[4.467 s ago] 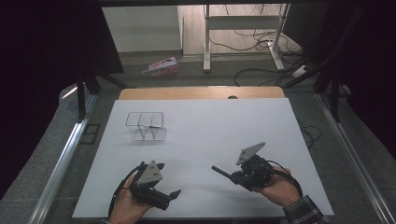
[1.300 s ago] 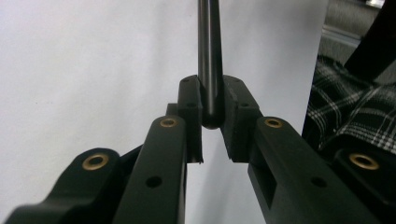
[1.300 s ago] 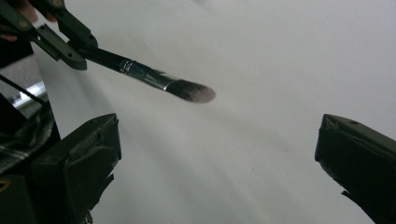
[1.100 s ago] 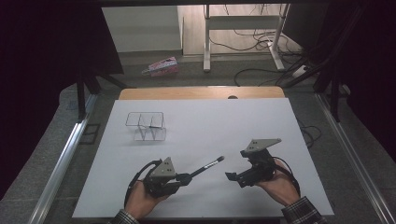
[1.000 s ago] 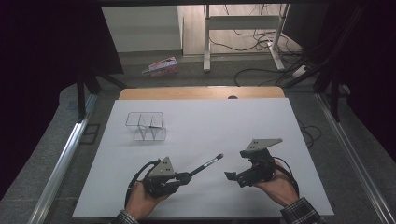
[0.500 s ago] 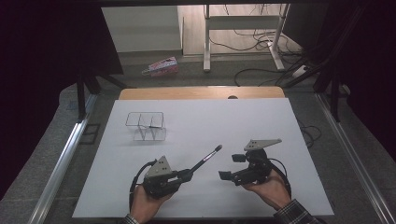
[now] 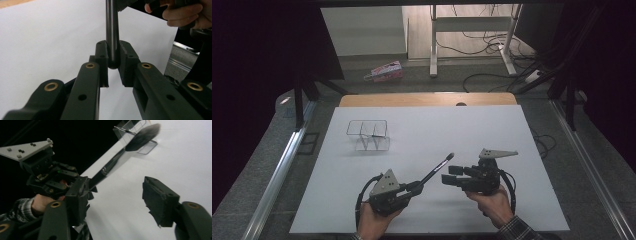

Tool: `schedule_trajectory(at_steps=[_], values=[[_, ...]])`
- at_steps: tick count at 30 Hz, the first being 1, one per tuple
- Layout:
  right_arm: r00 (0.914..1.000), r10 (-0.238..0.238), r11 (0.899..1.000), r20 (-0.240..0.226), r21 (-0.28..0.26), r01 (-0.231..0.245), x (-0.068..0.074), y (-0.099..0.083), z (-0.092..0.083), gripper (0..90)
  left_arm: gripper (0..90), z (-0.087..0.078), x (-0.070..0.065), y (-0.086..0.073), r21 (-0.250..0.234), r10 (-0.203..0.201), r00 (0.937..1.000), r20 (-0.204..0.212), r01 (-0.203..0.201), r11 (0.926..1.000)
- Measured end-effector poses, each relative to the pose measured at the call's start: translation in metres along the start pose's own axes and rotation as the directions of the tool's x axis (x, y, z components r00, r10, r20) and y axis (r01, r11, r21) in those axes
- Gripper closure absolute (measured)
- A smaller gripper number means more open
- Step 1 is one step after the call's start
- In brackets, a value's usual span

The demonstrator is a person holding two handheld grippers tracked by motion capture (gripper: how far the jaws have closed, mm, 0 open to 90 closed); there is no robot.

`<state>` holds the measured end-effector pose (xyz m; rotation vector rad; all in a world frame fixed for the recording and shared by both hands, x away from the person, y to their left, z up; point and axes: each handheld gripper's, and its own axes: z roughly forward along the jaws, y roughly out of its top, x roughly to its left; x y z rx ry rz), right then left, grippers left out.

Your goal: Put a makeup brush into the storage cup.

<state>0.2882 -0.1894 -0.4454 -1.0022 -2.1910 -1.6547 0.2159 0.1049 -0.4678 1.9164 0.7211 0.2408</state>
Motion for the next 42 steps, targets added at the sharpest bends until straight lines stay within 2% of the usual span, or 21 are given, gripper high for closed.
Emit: schedule_trajectory(at_steps=[6,16,23,25,28,29,30,35,39,42], values=[[0.9986,0.036,0.999,-0.04,-0.024,-0.037,0.0,-0.001,0.004,46.3,79.9,0.002,-0.005,0.002,-0.014,0.011,0.9999,-0.001,-0.011,0.9998],[0.9956,0.053,0.997,-0.077,-0.046,-0.057,0.002,-0.001,0.009,58.4,79.9,0.006,-0.01,0.003,-0.037,0.027,0.9996,0.007,-0.027,0.999],[0.9919,0.072,0.996,-0.105,-0.051,-0.077,0.001,-0.001,0.009,69.5,79.8,0.009,-0.013,0.004,-0.032,0.034,0.9993,0.016,-0.034,0.9989],[0.9874,0.085,0.995,-0.134,-0.049,-0.092,-0.001,-0.002,0.01,72.7,79.7,0.01,-0.013,0.003,-0.025,0.035,0.9993,0.016,-0.035,0.9991],[0.9712,0.13,0.989,-0.2,-0.043,-0.141,-0.006,-0.003,0.011,78.0,78.9,0.013,-0.012,0.003,0.0,0.043,0.9987,0.027,-0.043,0.9991],[0.9698,0.138,0.988,-0.201,-0.038,-0.148,-0.005,-0.002,0.011,78.2,78.5,0.014,-0.012,0.003,0.008,0.045,0.9985,0.03,-0.045,0.999],[0.9718,0.129,0.99,-0.197,-0.037,-0.139,-0.006,-0.002,0.011,78.3,76.8,0.014,-0.011,0.003,0.014,0.046,0.9984,0.034,-0.046,0.9988],[0.9847,0.102,0.994,-0.141,-0.019,-0.105,-0.005,0.002,0.006,78.5,54.8,0.009,-0.006,0.005,0.036,0.033,0.9991,0.026,-0.034,0.9988],[0.9956,0.055,0.998,-0.075,0.026,-0.053,-0.005,0.005,0.002,78.5,38.2,0.005,0.001,0.007,0.063,0.01,0.9996,0.027,-0.012,0.998],[0.9996,-0.007,0.998,-0.026,0.064,0.008,-0.002,0.008,0.001,78.5,27.8,0.003,0.007,0.007,0.095,-0.008,0.9991,0.043,0.004,0.9955]])
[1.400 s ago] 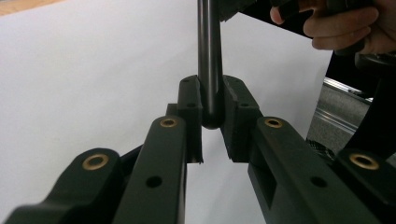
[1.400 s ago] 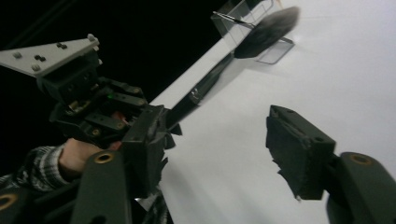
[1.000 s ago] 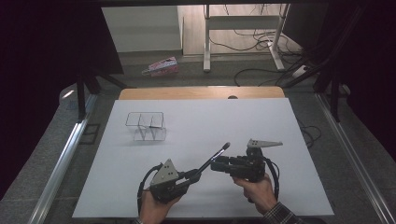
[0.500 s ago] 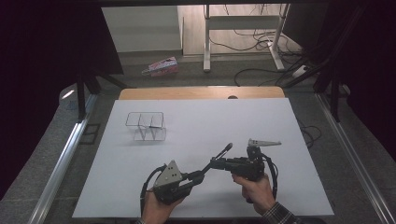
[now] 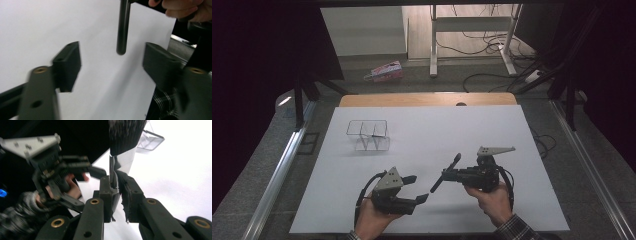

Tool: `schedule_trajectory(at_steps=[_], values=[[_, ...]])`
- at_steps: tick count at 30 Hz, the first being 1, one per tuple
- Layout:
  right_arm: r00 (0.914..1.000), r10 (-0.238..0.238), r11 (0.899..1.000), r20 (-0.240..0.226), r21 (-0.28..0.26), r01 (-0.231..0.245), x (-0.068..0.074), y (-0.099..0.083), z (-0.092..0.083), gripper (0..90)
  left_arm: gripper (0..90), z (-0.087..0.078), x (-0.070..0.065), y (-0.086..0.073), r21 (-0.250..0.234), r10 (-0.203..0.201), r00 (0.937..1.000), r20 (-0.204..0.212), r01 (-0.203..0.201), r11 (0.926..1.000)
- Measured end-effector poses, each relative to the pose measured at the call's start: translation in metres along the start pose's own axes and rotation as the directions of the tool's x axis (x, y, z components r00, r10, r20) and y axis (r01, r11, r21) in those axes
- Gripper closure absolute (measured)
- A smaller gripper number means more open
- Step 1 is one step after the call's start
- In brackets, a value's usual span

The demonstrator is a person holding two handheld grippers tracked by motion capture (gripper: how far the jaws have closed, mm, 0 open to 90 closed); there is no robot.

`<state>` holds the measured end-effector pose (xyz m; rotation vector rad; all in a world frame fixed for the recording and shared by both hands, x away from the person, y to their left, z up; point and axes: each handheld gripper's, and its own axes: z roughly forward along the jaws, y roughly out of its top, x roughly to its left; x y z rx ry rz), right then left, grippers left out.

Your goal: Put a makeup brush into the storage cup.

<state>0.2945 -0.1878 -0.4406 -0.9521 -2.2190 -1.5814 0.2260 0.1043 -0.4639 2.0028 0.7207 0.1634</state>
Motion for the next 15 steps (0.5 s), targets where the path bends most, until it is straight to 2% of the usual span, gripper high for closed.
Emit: schedule_trajectory(at_steps=[3,6,10,15], values=[[0.9961,-0.073,0.996,0.05,0.047,0.07,0.004,0.002,0.0,78.5,21.4,-0.002,0.004,0.0,0.022,-0.002,1.0,0.004,0.001,0.9998],[0.9851,-0.147,0.986,0.09,0.098,0.138,0.008,0.004,0.002,78.5,16.4,-0.005,0.006,0.002,0.028,0.0,0.9999,0.013,0.0,0.9996],[0.9669,-0.231,0.964,0.109,0.164,0.211,0.014,0.005,0.004,78.5,10.6,-0.01,0.009,0.005,0.036,-0.001,0.9997,0.024,0.0,0.9993],[0.9376,-0.326,0.927,0.122,0.238,0.291,0.02,0.004,0.009,78.5,7.7,-0.012,0.011,0.009,0.048,0.006,0.9991,0.041,-0.008,0.9988]])
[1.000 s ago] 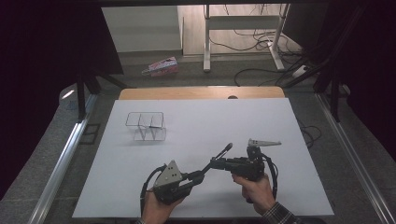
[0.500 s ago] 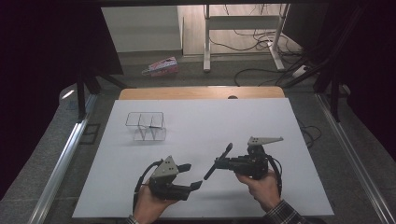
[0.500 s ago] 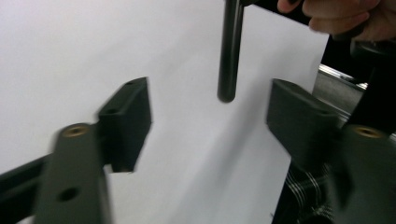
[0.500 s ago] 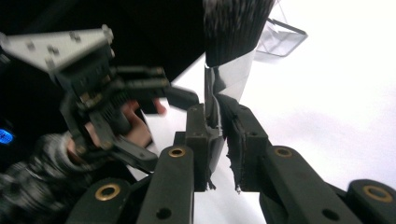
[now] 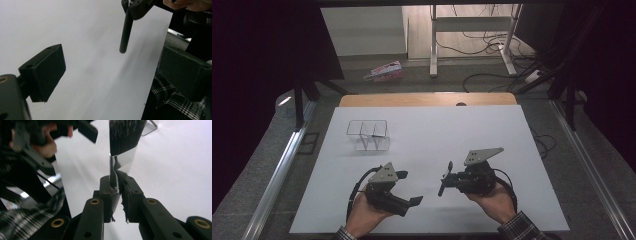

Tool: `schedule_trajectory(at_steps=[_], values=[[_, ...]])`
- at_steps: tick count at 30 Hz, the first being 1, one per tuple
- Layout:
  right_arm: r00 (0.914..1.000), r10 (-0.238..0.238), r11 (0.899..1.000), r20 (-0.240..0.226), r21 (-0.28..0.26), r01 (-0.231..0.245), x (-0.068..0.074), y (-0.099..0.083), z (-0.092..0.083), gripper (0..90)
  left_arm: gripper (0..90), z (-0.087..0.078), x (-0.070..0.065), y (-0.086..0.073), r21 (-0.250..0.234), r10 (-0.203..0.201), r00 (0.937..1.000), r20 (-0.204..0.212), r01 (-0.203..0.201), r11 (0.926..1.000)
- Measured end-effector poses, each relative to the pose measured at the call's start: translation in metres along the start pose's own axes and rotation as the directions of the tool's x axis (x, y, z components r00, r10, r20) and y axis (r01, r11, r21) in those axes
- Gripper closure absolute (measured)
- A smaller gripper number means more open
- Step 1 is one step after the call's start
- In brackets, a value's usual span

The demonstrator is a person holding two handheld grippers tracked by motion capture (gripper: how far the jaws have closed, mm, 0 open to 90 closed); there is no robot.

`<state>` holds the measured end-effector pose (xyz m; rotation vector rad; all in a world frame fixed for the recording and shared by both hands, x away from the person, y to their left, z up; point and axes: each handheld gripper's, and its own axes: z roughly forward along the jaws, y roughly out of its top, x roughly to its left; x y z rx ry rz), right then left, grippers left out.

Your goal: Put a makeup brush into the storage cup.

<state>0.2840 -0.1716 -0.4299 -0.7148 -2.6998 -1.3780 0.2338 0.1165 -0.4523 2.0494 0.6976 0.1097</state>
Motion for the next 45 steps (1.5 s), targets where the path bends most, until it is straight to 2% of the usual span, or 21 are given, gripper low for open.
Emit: schedule_trajectory(at_steps=[4,8,11,20,28,35,45], values=[[0.9974,-0.068,0.997,0.024,0.046,0.067,0.005,0.001,0.005,78.5,7.1,0.001,0.0,0.002,0.009,0.003,0.9999,0.01,-0.003,1.0],[0.9938,-0.109,0.991,0.022,0.076,0.107,0.009,0.002,0.01,78.5,7.8,0.001,0.0,0.005,0.005,0.014,0.9998,0.015,-0.014,0.9999],[0.9915,-0.129,0.988,0.014,0.092,0.127,0.012,0.002,0.013,78.5,12.1,0.0,-0.002,0.007,-0.003,0.023,0.9996,0.018,-0.023,0.9997],[0.9856,-0.167,0.98,-0.027,0.107,0.169,0.017,0.003,0.018,78.5,27.8,-0.001,-0.004,0.012,-0.016,0.051,0.9974,0.051,-0.05,0.9986],[0.9753,-0.213,0.969,-0.059,0.115,0.218,0.02,0.003,0.021,78.5,39.0,0.002,-0.006,0.017,-0.024,0.063,0.9939,0.09,-0.062,0.9978],[0.973,-0.222,0.966,-0.064,0.125,0.228,0.023,0.004,0.025,78.5,46.6,0.008,-0.01,0.024,-0.037,0.07,0.9896,0.126,-0.066,0.9971],[0.9707,-0.231,0.963,-0.066,0.126,0.238,0.025,0.005,0.027,78.5,59.3,0.016,-0.012,0.031,-0.033,0.073,0.9869,0.143,-0.069,0.997]])
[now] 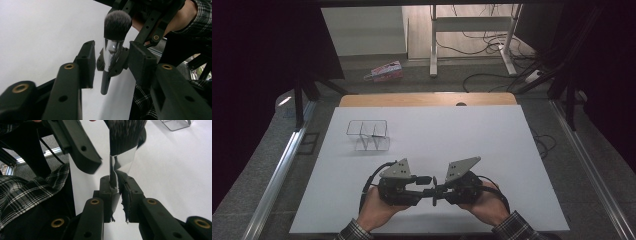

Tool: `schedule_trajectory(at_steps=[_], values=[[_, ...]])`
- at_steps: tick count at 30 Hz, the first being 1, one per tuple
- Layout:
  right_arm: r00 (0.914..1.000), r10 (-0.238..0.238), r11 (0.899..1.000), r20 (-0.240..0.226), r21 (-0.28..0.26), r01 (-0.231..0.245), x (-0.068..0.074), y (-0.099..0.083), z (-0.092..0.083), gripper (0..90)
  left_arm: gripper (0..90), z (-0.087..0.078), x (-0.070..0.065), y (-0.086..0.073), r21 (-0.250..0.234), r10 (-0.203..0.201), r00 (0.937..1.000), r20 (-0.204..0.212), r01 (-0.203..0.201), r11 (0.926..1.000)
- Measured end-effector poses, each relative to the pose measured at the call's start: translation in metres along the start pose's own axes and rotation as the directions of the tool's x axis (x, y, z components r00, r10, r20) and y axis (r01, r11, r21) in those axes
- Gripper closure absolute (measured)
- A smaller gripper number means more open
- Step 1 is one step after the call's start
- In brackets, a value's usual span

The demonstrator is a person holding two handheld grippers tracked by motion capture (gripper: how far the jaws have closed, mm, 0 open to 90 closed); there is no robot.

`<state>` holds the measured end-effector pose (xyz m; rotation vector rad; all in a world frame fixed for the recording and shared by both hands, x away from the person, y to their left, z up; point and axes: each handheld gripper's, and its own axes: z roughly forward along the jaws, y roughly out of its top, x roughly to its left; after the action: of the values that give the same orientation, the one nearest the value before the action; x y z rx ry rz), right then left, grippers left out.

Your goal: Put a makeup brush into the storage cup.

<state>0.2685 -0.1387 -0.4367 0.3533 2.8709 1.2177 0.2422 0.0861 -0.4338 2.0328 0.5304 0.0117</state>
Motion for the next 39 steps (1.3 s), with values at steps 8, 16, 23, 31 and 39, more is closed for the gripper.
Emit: schedule_trajectory(at_steps=[8,16,23,31,39], values=[[0.9999,-0.011,1.0,0.001,0.001,0.011,0.001,0.0006,0.001,78.5,64.8,0.0025,-0.0004,0.0027,-0.002,0.0,1.0,0.001,0.0,1.0],[0.9999,-0.011,1.0,0.0,-0.004,0.011,0.0013,0.001,0.0013,78.4,71.1,0.002,-0.0006,0.0025,0.0,0.005,1.0,-0.001,-0.005,1.0],[1.0,0.006,1.0,-0.006,-0.015,-0.006,0.0002,0.0005,0.001,78.1,73.0,0.0006,-0.0011,0.0021,-0.009,0.011,0.9998,-0.019,-0.011,0.9999],[0.9998,0.017,1.0,-0.014,-0.025,-0.018,-0.001,-0.0004,0.0019,71.0,73.4,-0.0027,-0.0017,0.0024,-0.021,0.02,0.9991,-0.037,-0.021,0.9996],[0.9994,0.034,0.999,-0.007,-0.038,-0.034,-0.0024,-0.0014,0.0014,58.1,73.4,-0.006,-0.0015,0.0024,-0.019,0.024,0.9977,-0.063,-0.025,0.9995]])
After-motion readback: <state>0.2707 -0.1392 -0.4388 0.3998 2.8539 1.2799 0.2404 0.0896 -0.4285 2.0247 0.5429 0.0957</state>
